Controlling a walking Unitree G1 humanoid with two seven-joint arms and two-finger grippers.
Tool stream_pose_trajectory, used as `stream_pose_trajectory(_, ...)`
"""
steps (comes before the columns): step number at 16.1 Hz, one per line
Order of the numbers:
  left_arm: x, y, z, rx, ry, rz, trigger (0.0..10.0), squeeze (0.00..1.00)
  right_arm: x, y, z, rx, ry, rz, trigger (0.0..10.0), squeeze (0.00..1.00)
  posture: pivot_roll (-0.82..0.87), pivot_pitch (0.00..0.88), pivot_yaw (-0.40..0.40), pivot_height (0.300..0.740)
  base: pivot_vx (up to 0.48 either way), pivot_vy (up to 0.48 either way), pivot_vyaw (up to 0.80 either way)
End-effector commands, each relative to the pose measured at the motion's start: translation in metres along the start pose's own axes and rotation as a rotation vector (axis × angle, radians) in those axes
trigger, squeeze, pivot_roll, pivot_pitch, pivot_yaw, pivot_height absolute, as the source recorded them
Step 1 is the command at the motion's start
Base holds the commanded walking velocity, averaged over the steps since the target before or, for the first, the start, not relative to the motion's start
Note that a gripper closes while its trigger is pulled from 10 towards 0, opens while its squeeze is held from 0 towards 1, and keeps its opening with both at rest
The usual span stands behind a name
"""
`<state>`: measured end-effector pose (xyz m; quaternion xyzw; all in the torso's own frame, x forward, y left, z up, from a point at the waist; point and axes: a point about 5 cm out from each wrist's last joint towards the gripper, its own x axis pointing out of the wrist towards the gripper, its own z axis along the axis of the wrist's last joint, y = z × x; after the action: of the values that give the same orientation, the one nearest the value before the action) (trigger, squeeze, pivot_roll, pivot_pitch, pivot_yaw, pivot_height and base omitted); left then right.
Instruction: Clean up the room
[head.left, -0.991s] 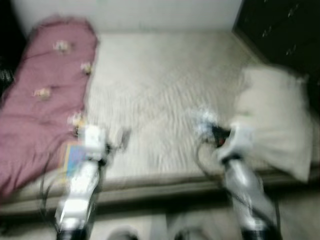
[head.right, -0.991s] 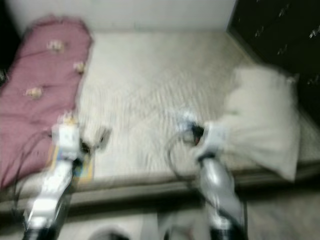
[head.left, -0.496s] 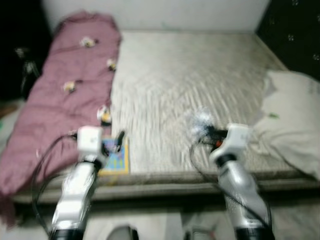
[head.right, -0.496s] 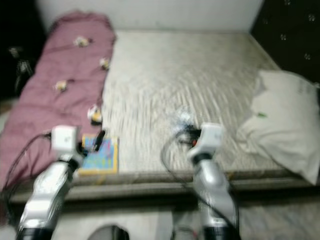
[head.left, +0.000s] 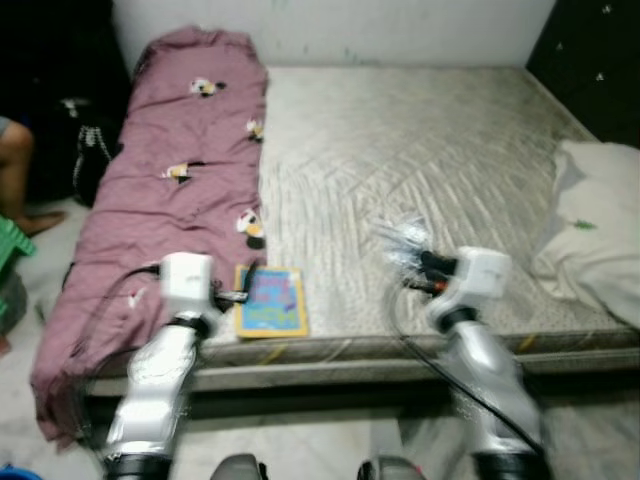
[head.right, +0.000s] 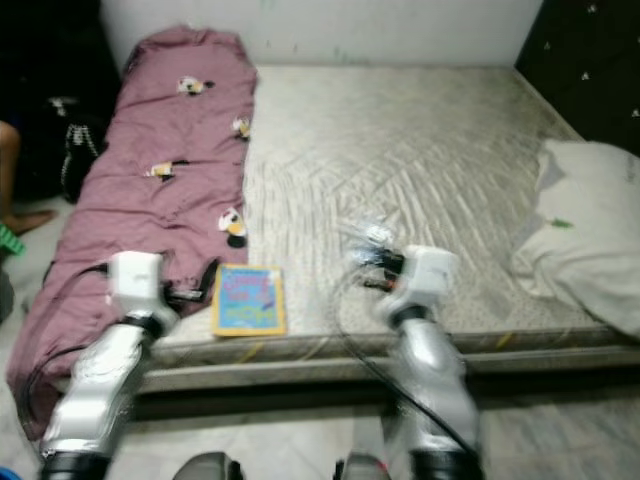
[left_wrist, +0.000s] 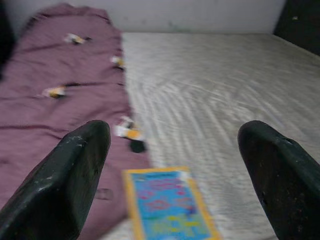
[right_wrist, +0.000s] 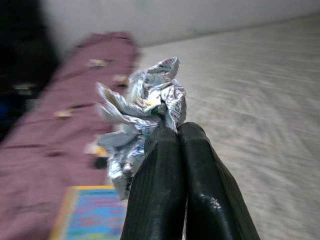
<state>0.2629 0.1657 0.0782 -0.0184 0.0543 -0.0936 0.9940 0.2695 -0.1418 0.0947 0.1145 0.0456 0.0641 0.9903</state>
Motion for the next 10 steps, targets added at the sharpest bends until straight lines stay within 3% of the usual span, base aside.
stream_pose_trajectory(1,0.0029,-0.0076,0.0021,-0.009,-0.010,-0.023,10.0,0.00,-0.0019,-0.0092,0.0042,-0.014,-0.011,-0.026,10.0,0.00,-0.03,0.023,0.001,0.740,0.000,0.480,0.00)
stream_pose_trajectory(10,0.0051,-0.0066,0.0027,0.000,-0.013,-0.008,10.0,0.00,0.0001,-0.0074,0.0048,-0.031,-0.014,-0.009,10.0,0.00,-0.03,0.022,0.000,0.740,0.000,0.480,0.00)
